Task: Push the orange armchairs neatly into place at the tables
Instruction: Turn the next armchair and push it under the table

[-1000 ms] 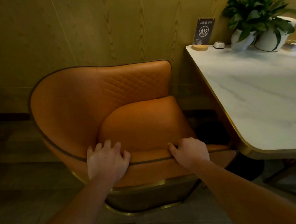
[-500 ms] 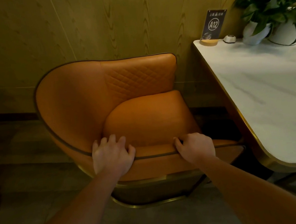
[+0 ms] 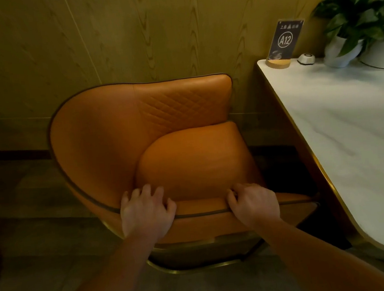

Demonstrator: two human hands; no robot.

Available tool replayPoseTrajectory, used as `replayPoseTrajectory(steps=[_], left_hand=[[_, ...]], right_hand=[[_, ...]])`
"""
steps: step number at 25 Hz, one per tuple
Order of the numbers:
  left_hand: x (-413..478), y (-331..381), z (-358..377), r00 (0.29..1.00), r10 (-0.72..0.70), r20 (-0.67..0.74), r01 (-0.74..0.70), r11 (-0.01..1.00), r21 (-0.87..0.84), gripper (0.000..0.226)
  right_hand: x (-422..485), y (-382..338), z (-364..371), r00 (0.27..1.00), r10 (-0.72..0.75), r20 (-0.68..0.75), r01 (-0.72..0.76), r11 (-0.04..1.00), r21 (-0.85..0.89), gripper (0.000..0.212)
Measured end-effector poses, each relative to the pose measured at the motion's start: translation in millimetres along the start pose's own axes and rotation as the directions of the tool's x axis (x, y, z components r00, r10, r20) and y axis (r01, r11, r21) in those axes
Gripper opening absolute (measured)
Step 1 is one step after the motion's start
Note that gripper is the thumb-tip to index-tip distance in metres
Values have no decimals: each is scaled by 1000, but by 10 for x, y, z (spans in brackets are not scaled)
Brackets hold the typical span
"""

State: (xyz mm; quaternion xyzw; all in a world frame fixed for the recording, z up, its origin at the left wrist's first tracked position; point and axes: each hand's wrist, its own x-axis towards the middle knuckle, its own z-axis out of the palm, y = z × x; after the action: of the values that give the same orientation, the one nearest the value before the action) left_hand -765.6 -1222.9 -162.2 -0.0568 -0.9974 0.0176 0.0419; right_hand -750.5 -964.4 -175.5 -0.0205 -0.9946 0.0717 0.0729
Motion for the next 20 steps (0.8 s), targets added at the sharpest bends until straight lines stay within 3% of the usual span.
replayPoseTrajectory(steps=[10,20], left_hand=[[113,-17,-25,998,1,63,2,999,-44,44],[120,15,-30,991,-29,130,31,999,-16,58]], right_hand=[[87,-39,1,999,36,-4,-36,999,-41,28],[86,-4,-7,998,23,62,-21,999,-24,33]])
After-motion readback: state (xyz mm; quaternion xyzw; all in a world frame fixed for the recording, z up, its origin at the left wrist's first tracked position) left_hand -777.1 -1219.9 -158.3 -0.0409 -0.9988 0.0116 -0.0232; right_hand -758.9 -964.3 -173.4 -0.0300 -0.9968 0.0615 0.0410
